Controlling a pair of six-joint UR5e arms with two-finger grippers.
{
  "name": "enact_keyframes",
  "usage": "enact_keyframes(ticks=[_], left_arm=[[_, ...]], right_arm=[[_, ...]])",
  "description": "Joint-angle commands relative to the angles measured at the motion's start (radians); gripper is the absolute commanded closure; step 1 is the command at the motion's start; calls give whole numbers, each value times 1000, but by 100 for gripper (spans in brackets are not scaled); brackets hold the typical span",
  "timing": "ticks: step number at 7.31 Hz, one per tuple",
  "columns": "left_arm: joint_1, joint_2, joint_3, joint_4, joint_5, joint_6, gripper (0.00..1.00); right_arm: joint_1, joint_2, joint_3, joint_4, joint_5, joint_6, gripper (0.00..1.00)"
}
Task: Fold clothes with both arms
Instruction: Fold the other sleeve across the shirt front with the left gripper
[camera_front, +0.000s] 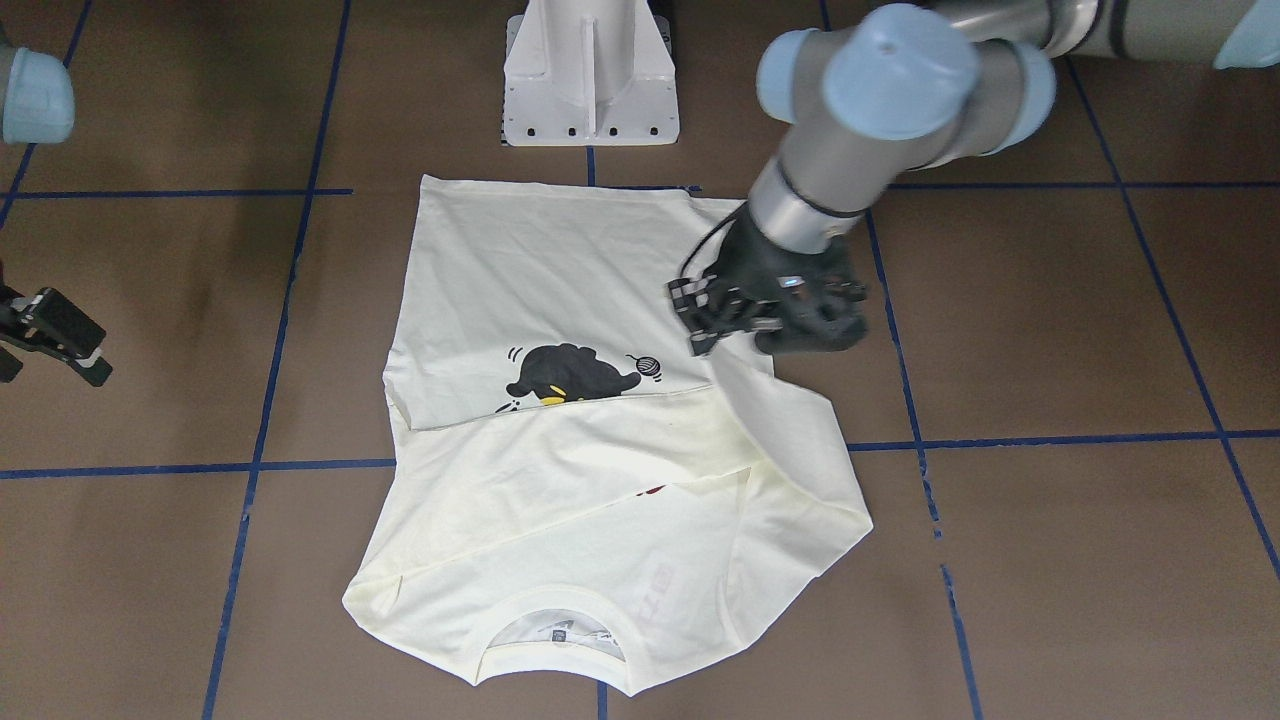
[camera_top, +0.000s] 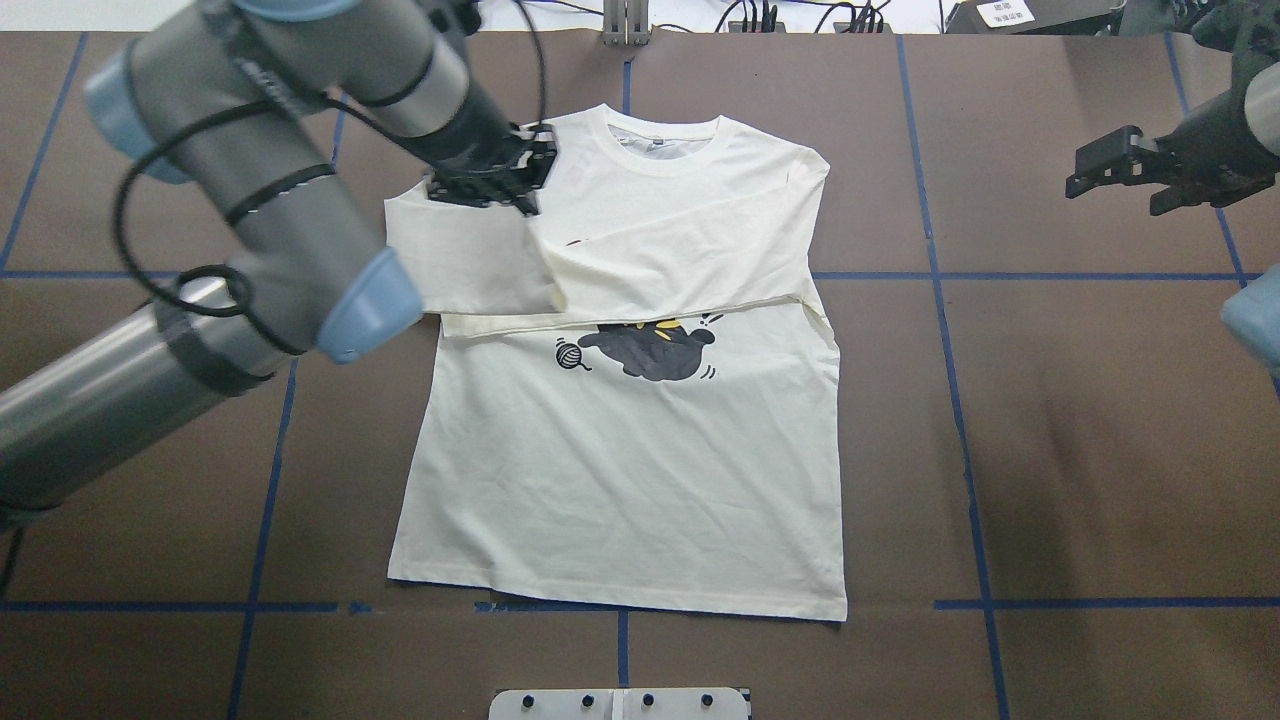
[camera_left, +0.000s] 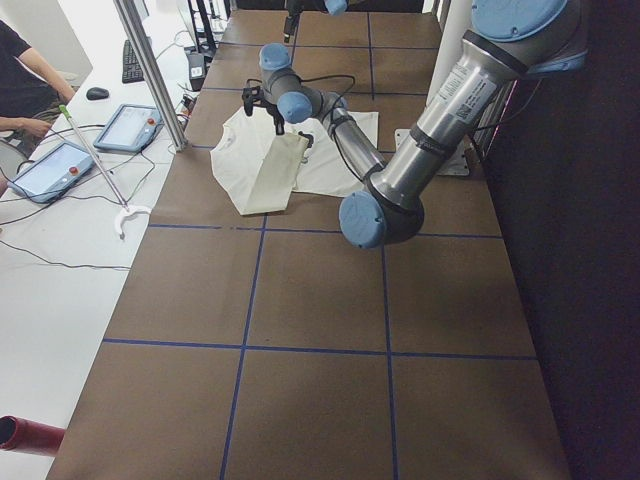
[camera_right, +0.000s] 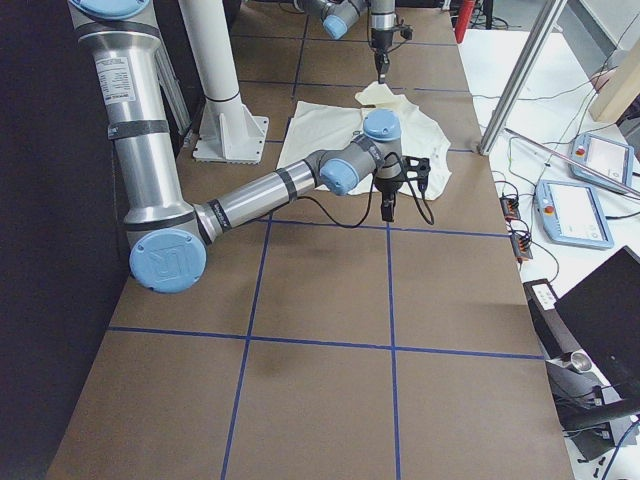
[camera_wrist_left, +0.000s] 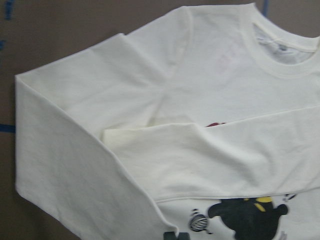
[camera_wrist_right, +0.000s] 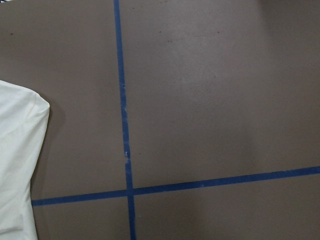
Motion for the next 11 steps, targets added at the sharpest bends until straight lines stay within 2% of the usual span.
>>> enact_keyframes(ticks=[1,2,3,4,5,6,7,8,9,10,11], left_arm=[[158,-258,419,-314,171,-169,100],[214,-301,510,-402,272,-177,100],[243,-341,586,-455,343,-175,76],[251,-357,636,-524,357,-177,55],[251,-358,630,-525,356,-183,31],[237,-349,579,-514,347,-191,24],[230,-298,444,-401,301,-204,24],[198,-166,194,-261,261,-205,25],[182,-7,-58,-183,250,-194,26],[171,127,-224,-169,249,-194,26],[167,184,-305,-173,250,-203,27]], right_arm=[[39,-34,5,1,26,-54,0],[39,-40,14,2,26,-53,0],[37,-46,21,1,26,-50,0],[37,-48,26,1,26,-40,0],[36,-48,35,1,28,-36,0],[-11,-45,47,4,25,1,0],[-103,-43,83,33,7,142,0],[-227,-52,94,170,-76,347,0],[-383,-63,100,268,-213,580,0],[-585,-63,161,271,-423,751,0],[-775,-57,181,268,-616,900,1]])
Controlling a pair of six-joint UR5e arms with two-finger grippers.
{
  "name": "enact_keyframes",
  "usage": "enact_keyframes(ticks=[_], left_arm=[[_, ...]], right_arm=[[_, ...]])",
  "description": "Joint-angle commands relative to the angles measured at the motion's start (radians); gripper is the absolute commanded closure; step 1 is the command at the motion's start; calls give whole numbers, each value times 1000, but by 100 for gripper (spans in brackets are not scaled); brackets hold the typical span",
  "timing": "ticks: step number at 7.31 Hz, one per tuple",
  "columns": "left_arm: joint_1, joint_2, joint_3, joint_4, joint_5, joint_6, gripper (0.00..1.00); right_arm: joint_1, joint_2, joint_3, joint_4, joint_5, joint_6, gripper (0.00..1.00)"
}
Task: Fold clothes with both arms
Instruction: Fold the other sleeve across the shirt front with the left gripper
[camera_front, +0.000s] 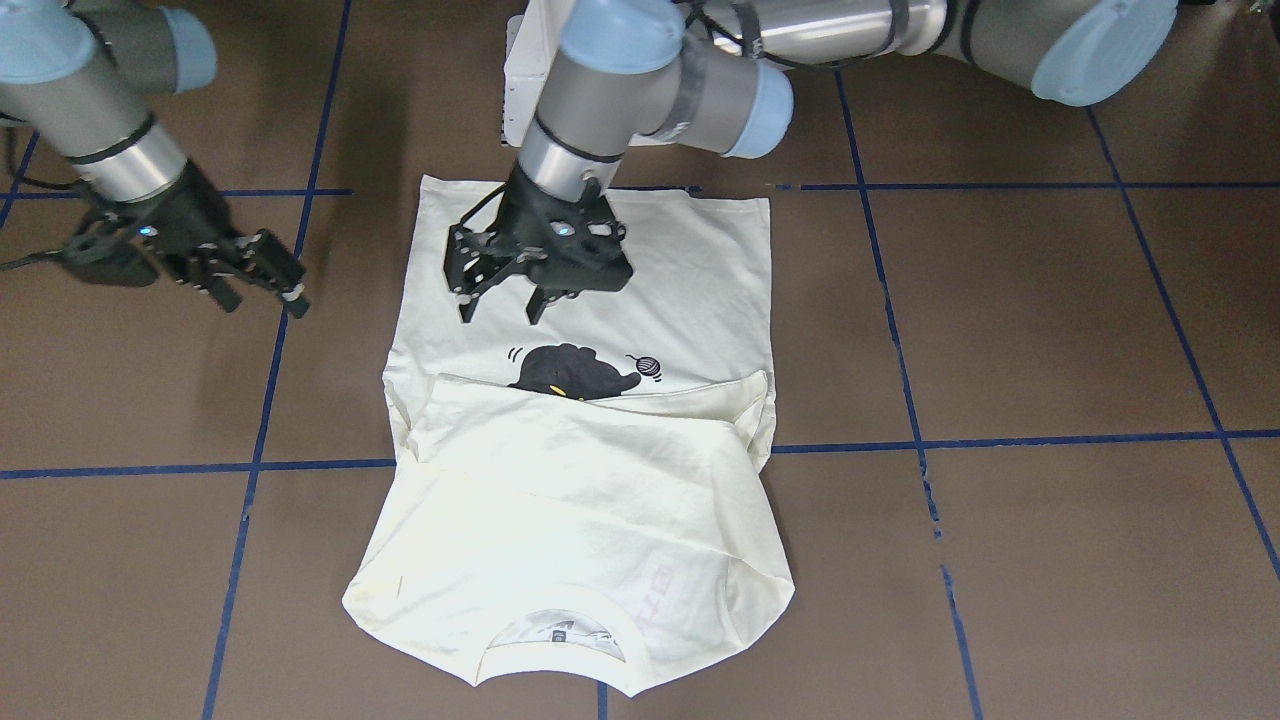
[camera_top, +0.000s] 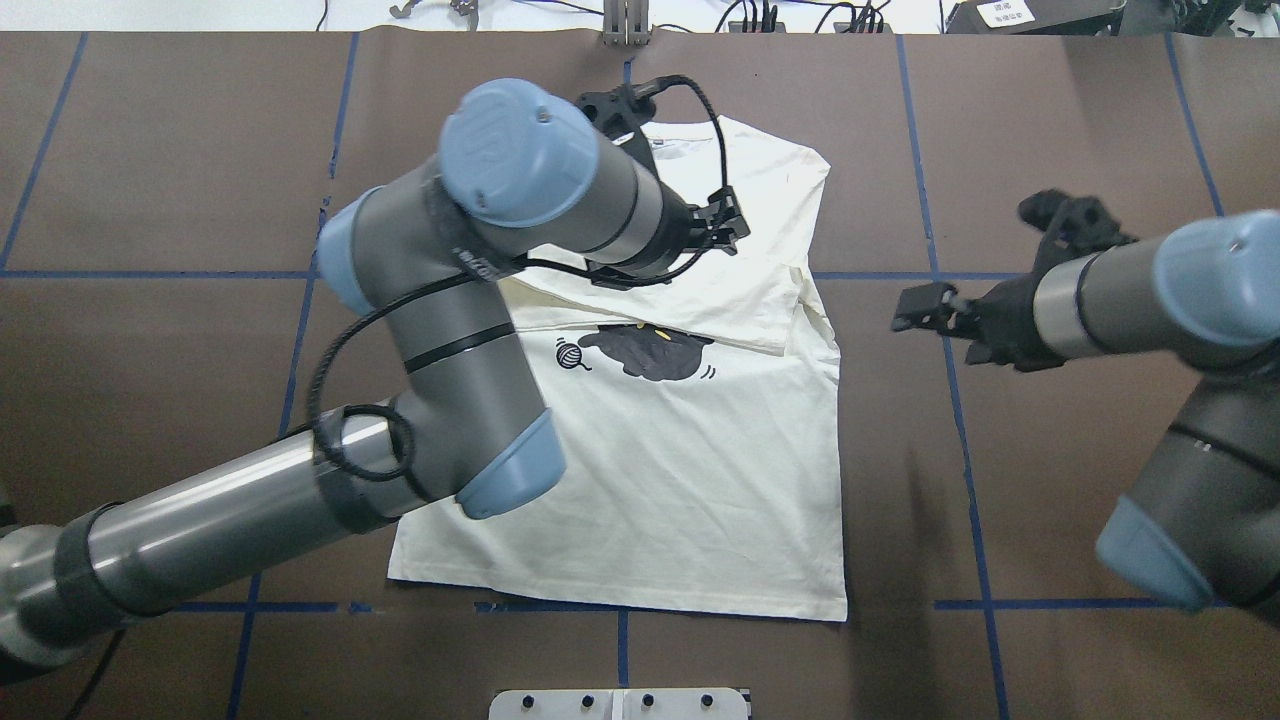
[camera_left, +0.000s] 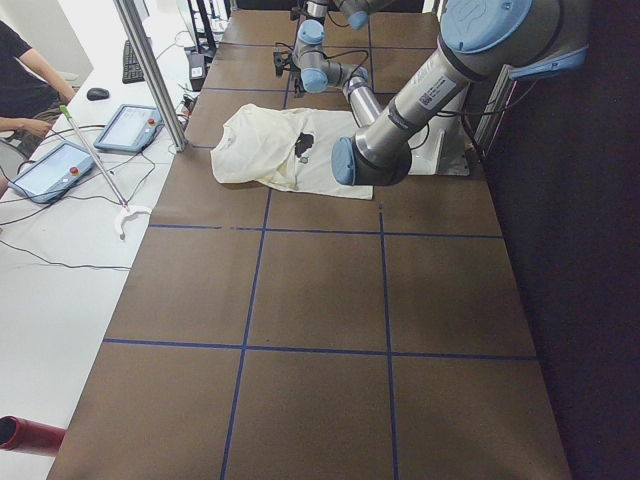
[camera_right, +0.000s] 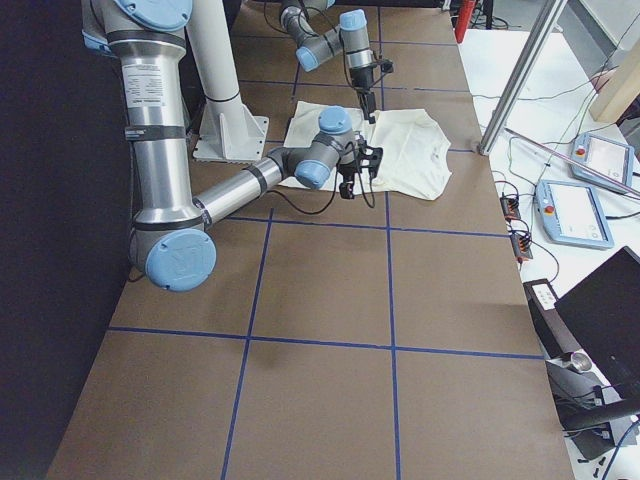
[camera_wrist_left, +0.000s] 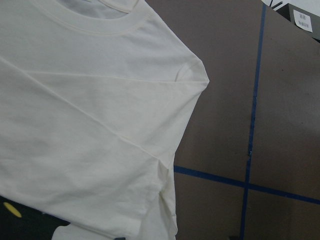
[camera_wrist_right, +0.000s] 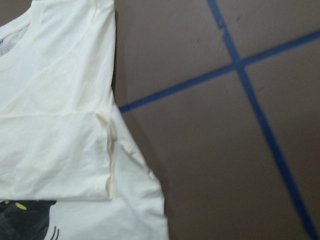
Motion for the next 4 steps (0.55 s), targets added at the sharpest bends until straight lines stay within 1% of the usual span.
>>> enact_keyframes(ticks=[1,2,3,4], left_arm=[[-10,141,-170,19,0,-12,28],[-12,152,-175,2,5,-71,28],[-10,154,-181,-9,6,-86,27],[-10,155,-181,-11,11,-84,27]], right_arm=[[-339,6,61,7,-319,315,2],[-422,6,111,-87,-367,393,4],[-546,6,116,-134,-524,484,6],[-580,4,119,-167,-574,514,8]])
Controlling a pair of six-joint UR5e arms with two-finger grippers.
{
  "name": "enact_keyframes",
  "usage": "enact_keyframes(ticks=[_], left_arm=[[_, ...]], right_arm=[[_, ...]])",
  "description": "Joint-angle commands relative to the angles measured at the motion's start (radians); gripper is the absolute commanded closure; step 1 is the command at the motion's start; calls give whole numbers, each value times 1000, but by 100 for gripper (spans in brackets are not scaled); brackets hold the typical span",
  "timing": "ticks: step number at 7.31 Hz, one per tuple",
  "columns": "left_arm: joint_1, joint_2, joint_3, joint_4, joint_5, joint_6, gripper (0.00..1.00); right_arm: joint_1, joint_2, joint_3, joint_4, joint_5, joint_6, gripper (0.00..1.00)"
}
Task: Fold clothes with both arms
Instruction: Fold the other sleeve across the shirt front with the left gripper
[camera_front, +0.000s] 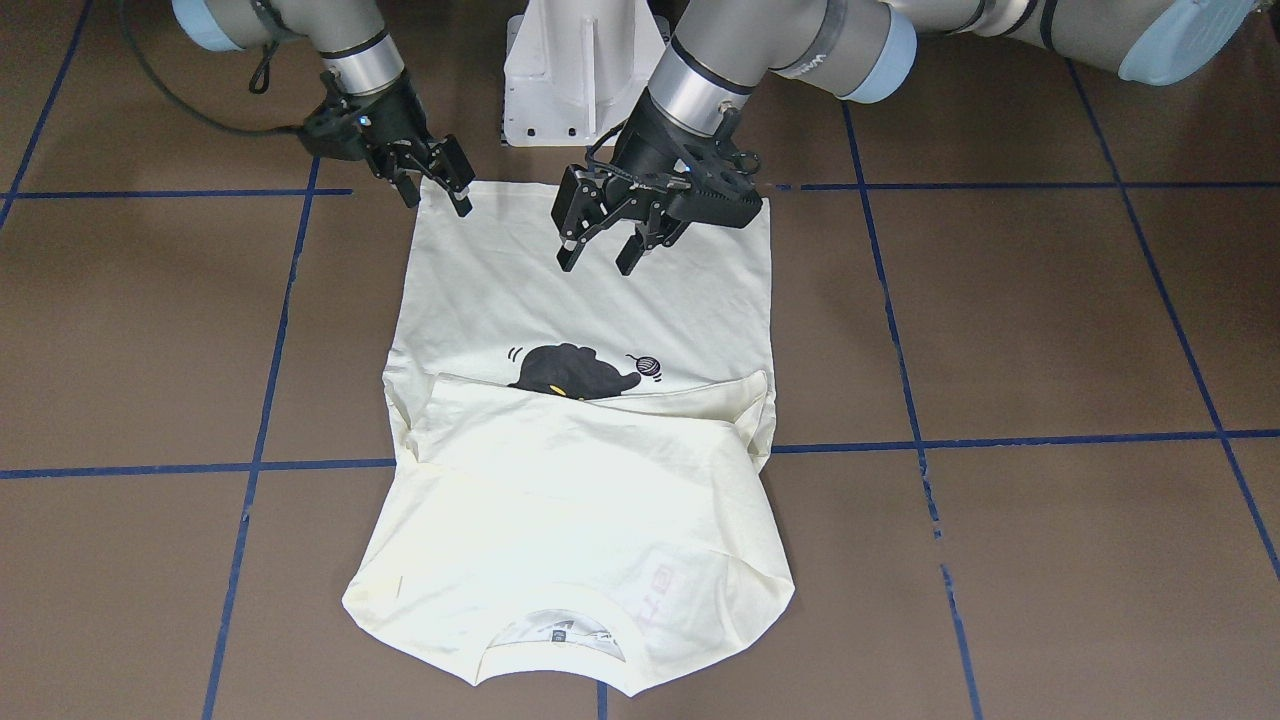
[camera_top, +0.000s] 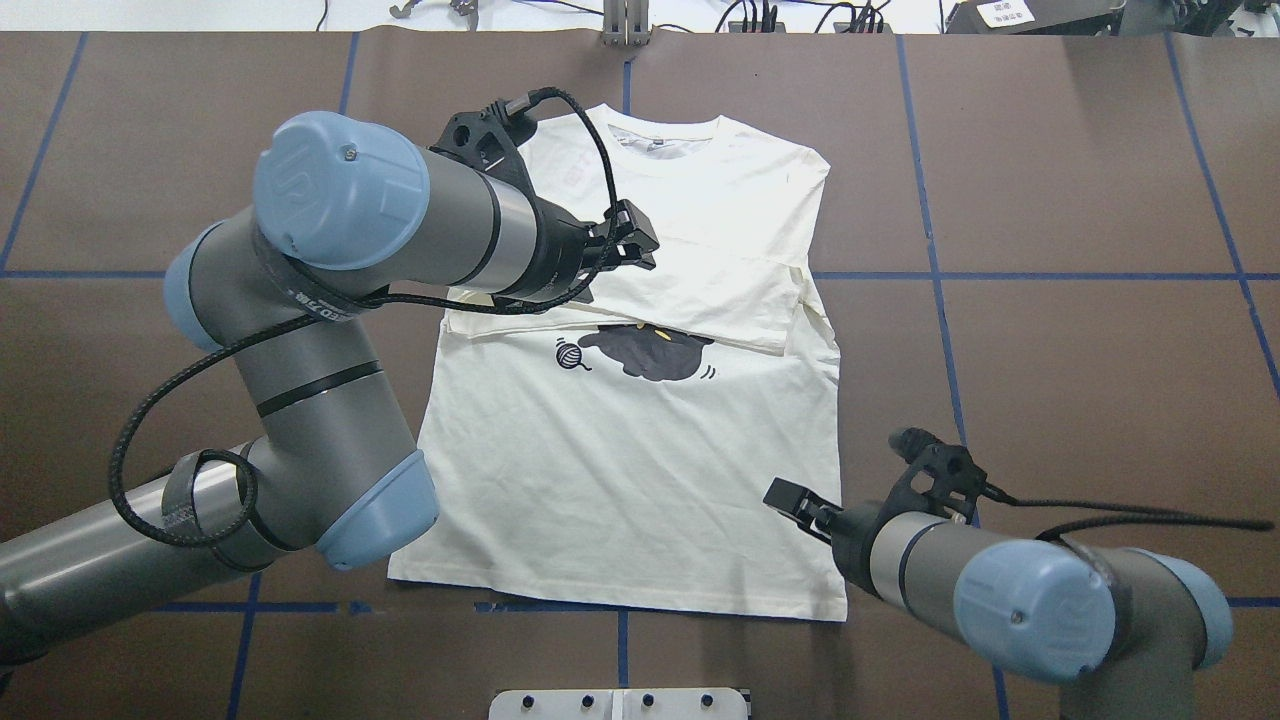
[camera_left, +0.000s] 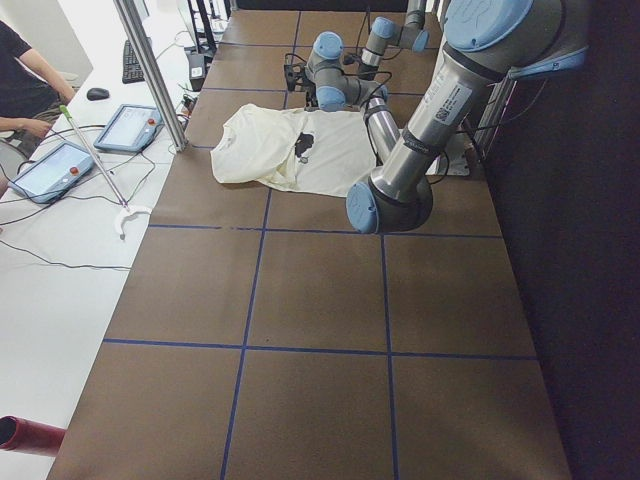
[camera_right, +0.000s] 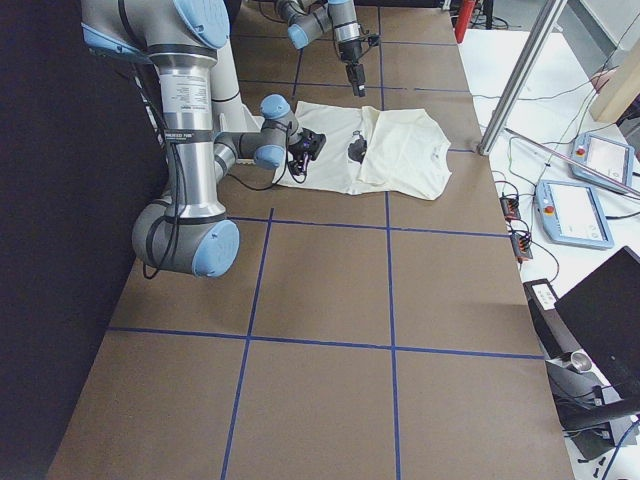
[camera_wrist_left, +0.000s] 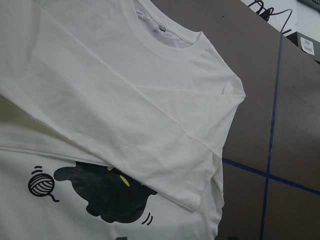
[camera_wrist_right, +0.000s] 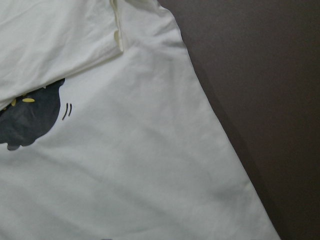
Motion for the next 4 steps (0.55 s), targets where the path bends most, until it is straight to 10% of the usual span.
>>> enact_keyframes(ticks=[1,4], left_arm=[[5,4,-5,-6,41,-12,27],[2,30,-14,-6,87,2,27]], right_arm=[[-87,-1,17,-133,-105,112,8],[-88,2,36,-216,-102,141,9]])
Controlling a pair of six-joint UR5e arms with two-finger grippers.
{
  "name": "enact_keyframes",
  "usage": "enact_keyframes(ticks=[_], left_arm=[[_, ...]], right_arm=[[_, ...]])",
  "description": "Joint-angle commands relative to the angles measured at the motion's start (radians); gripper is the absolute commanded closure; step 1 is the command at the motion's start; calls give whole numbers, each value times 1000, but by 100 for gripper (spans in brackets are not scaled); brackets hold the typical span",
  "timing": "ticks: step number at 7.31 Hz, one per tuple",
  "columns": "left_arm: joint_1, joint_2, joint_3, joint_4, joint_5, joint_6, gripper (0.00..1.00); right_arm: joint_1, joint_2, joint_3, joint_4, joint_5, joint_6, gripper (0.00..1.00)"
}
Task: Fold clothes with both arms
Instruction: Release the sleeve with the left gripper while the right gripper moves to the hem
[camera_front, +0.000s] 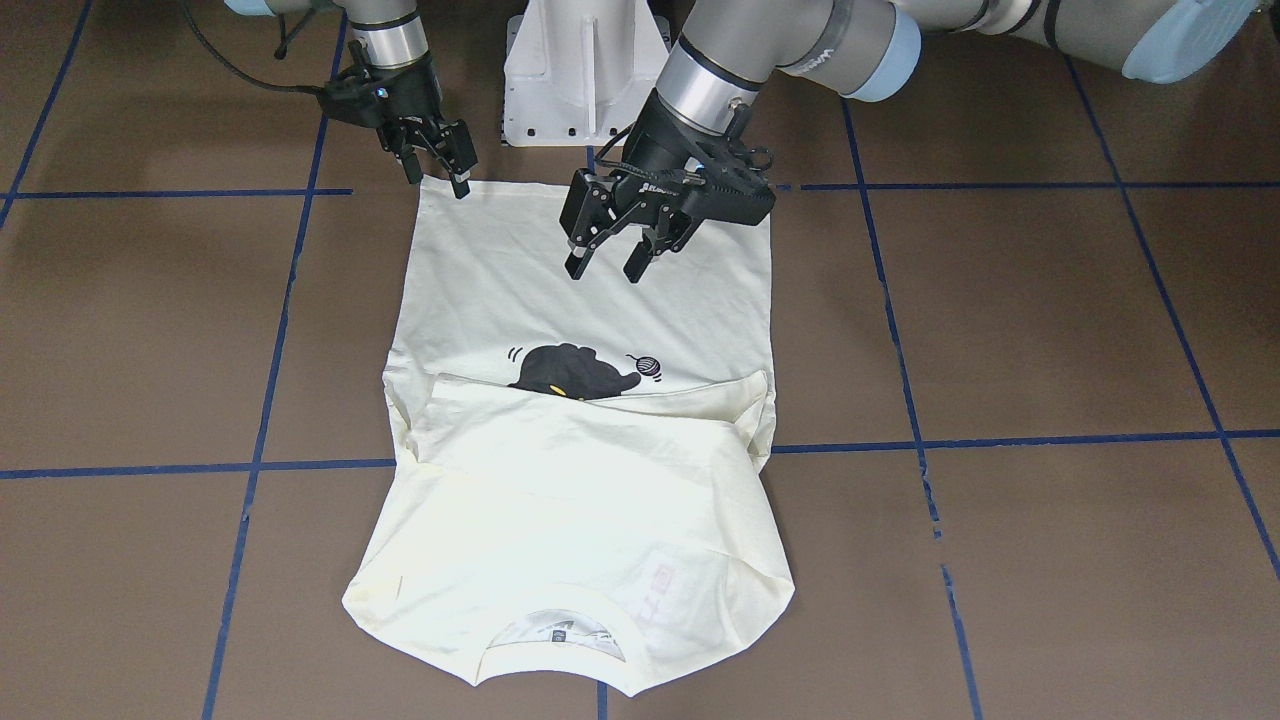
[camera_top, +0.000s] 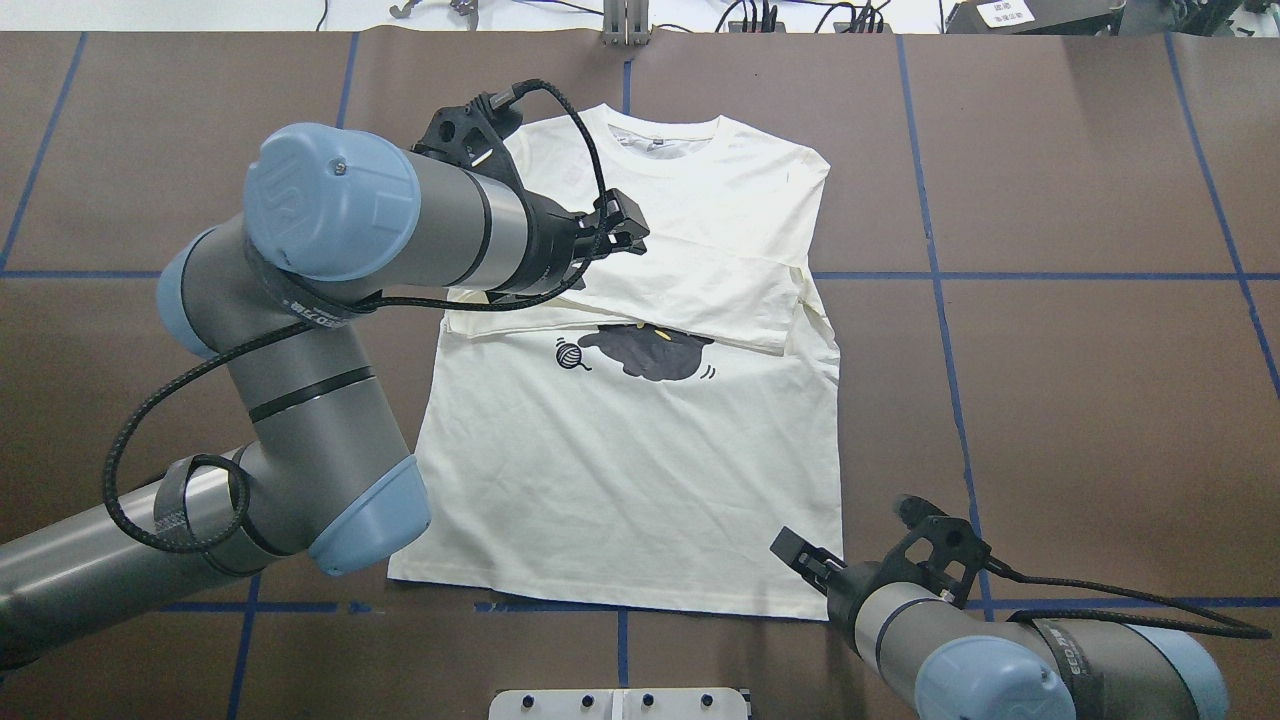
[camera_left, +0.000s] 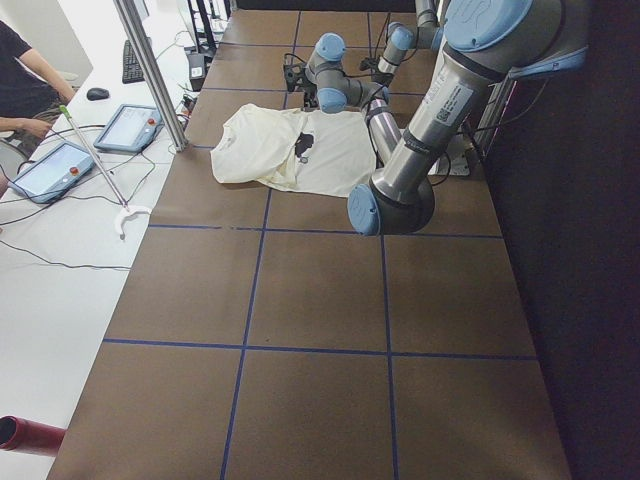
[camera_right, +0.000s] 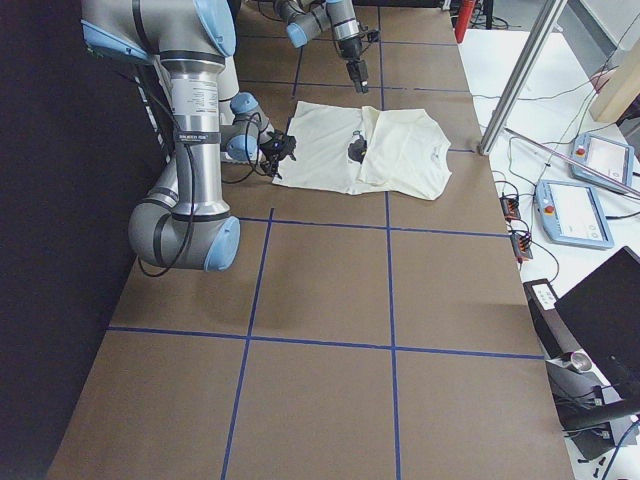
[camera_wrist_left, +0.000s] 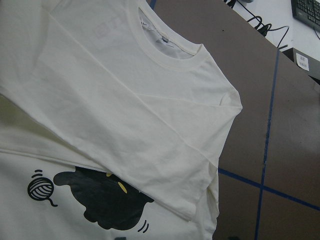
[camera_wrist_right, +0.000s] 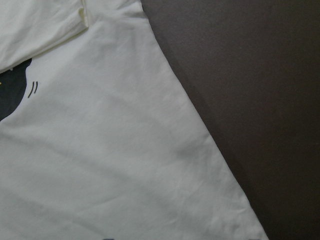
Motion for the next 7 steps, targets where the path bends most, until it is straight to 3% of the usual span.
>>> enact_keyframes(ticks=[1,4,5,7], left_arm=[[2,29,-25,1,16,5,27],[2,67,-74,7,40,5,27],[1,87,-119,10,40,5,27],[4,118,-116,7,39,5,27]], right_arm=[[3,4,30,-59,0,8,9],[1,-1,54,-68,43,12,11],[0,-8,42,-71,45,14,12],[-15,4,4,-71,75,31,13]])
